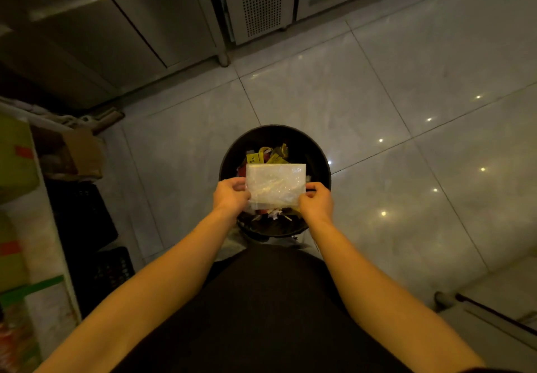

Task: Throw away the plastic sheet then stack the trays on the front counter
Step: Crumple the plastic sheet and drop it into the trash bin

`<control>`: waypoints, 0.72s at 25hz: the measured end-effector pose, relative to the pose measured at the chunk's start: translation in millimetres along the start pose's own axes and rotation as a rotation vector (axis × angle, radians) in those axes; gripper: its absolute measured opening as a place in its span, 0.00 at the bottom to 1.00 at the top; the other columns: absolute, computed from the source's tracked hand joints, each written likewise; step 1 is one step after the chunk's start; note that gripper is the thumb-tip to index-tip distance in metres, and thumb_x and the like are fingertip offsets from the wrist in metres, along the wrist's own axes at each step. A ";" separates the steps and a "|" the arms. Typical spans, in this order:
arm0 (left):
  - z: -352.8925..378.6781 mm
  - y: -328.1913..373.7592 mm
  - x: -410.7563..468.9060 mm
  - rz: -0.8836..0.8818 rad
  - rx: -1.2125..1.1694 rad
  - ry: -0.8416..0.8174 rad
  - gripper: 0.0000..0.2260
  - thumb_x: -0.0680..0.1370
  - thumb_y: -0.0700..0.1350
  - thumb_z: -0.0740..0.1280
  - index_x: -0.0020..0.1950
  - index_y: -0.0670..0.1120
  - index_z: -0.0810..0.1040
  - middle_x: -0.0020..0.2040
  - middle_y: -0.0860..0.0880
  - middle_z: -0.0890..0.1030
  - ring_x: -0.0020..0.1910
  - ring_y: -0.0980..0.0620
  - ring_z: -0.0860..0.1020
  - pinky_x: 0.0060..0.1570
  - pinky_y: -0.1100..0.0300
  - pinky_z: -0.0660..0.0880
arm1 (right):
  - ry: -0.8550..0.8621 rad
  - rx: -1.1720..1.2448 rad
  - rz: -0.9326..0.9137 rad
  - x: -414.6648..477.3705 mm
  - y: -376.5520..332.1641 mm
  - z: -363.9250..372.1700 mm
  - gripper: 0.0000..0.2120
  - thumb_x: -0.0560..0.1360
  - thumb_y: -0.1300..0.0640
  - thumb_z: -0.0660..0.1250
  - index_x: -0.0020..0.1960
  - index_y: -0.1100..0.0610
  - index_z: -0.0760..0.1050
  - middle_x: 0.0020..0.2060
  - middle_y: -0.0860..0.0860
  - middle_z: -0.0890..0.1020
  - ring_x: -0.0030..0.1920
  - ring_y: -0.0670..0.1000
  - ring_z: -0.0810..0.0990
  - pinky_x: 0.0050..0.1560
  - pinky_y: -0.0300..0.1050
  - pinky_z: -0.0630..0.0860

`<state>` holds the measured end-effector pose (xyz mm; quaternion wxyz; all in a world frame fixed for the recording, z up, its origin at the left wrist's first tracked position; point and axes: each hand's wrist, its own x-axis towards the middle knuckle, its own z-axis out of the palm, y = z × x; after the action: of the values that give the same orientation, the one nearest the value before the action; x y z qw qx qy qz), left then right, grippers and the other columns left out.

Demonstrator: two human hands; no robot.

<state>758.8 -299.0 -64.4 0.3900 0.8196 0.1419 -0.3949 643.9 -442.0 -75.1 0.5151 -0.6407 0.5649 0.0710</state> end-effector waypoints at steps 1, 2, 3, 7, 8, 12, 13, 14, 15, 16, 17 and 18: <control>-1.0 4.4 4.5 0.008 0.022 0.002 0.17 0.74 0.31 0.68 0.62 0.43 0.79 0.54 0.45 0.83 0.54 0.45 0.82 0.55 0.46 0.80 | -0.003 -0.010 -0.001 -0.8 -2.7 1.9 0.13 0.75 0.65 0.64 0.58 0.57 0.76 0.48 0.53 0.79 0.49 0.54 0.79 0.48 0.51 0.80; -0.7 7.3 7.5 0.019 0.046 0.003 0.18 0.74 0.31 0.68 0.62 0.43 0.79 0.54 0.46 0.83 0.55 0.46 0.81 0.56 0.47 0.80 | -0.012 -0.024 0.000 -0.8 -3.8 2.9 0.13 0.75 0.65 0.64 0.59 0.57 0.75 0.48 0.52 0.79 0.49 0.54 0.79 0.49 0.52 0.81; 0.1 9.6 10.2 0.029 0.071 -0.002 0.18 0.74 0.32 0.68 0.63 0.44 0.79 0.54 0.46 0.82 0.55 0.46 0.81 0.56 0.47 0.79 | -0.017 -0.035 0.004 0.4 -5.5 2.8 0.14 0.75 0.65 0.64 0.59 0.57 0.75 0.49 0.52 0.79 0.49 0.53 0.79 0.50 0.52 0.81; 0.5 9.1 11.6 0.071 0.137 -0.057 0.22 0.76 0.34 0.67 0.70 0.43 0.73 0.57 0.46 0.80 0.57 0.47 0.79 0.57 0.50 0.78 | -0.033 -0.063 -0.004 4.1 -8.5 3.6 0.16 0.75 0.64 0.64 0.62 0.57 0.74 0.55 0.55 0.80 0.54 0.56 0.80 0.51 0.55 0.81; -1.1 9.0 12.5 0.079 0.148 -0.072 0.24 0.76 0.36 0.67 0.73 0.43 0.70 0.62 0.44 0.79 0.62 0.45 0.77 0.61 0.49 0.76 | -0.040 -0.071 -0.009 3.9 -9.7 4.3 0.18 0.75 0.63 0.64 0.64 0.57 0.73 0.57 0.56 0.80 0.55 0.58 0.80 0.52 0.55 0.81; -8.3 8.9 14.5 0.099 0.229 -0.104 0.30 0.79 0.47 0.66 0.79 0.46 0.59 0.76 0.42 0.66 0.74 0.42 0.66 0.67 0.49 0.68 | -0.054 -0.106 -0.003 1.7 -10.1 5.3 0.23 0.77 0.61 0.64 0.72 0.60 0.67 0.65 0.60 0.75 0.64 0.61 0.75 0.58 0.53 0.75; -9.7 8.2 15.3 0.115 0.250 -0.102 0.29 0.80 0.48 0.65 0.79 0.46 0.59 0.76 0.42 0.66 0.74 0.42 0.66 0.67 0.49 0.68 | -0.052 -0.118 0.008 1.2 -9.9 5.3 0.24 0.78 0.60 0.65 0.72 0.59 0.66 0.66 0.60 0.74 0.65 0.61 0.74 0.60 0.52 0.74; -10.5 7.0 16.3 0.125 0.263 -0.099 0.28 0.80 0.49 0.65 0.79 0.46 0.60 0.76 0.42 0.67 0.73 0.42 0.67 0.67 0.49 0.68 | -0.052 -0.125 0.015 1.1 -9.5 5.2 0.25 0.78 0.59 0.65 0.73 0.59 0.65 0.67 0.60 0.73 0.66 0.61 0.73 0.60 0.52 0.73; -11.4 4.8 17.8 0.132 0.272 -0.099 0.27 0.80 0.50 0.64 0.78 0.45 0.61 0.75 0.42 0.68 0.73 0.42 0.68 0.66 0.49 0.68 | -0.053 -0.131 0.013 0.6 -8.7 5.7 0.25 0.77 0.59 0.65 0.73 0.59 0.65 0.67 0.61 0.73 0.66 0.61 0.73 0.60 0.51 0.73; -12.0 3.0 18.9 0.139 0.279 -0.102 0.26 0.80 0.51 0.64 0.77 0.45 0.63 0.74 0.43 0.69 0.72 0.42 0.69 0.66 0.49 0.69 | -0.056 -0.137 0.009 -0.2 -8.1 6.2 0.26 0.77 0.58 0.65 0.73 0.59 0.64 0.68 0.60 0.73 0.66 0.61 0.73 0.59 0.51 0.73; -13.2 2.2 19.5 0.148 0.283 -0.109 0.25 0.80 0.51 0.64 0.75 0.45 0.66 0.73 0.43 0.71 0.70 0.43 0.71 0.65 0.49 0.69 | -0.052 -0.139 0.005 -1.9 -7.9 7.2 0.27 0.77 0.58 0.65 0.74 0.59 0.64 0.68 0.60 0.73 0.66 0.61 0.73 0.59 0.51 0.73; -14.0 0.9 21.0 0.155 0.291 -0.115 0.23 0.80 0.51 0.63 0.74 0.45 0.68 0.71 0.43 0.73 0.69 0.43 0.72 0.65 0.49 0.70 | -0.050 -0.141 -0.002 -3.4 -8.3 7.7 0.27 0.77 0.57 0.65 0.74 0.58 0.63 0.68 0.60 0.73 0.67 0.60 0.73 0.59 0.50 0.73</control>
<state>780.4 -290.6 -74.4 0.3040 0.8519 -0.0029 -0.4264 653.1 -435.4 -71.5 0.4830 -0.6738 0.5448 0.1261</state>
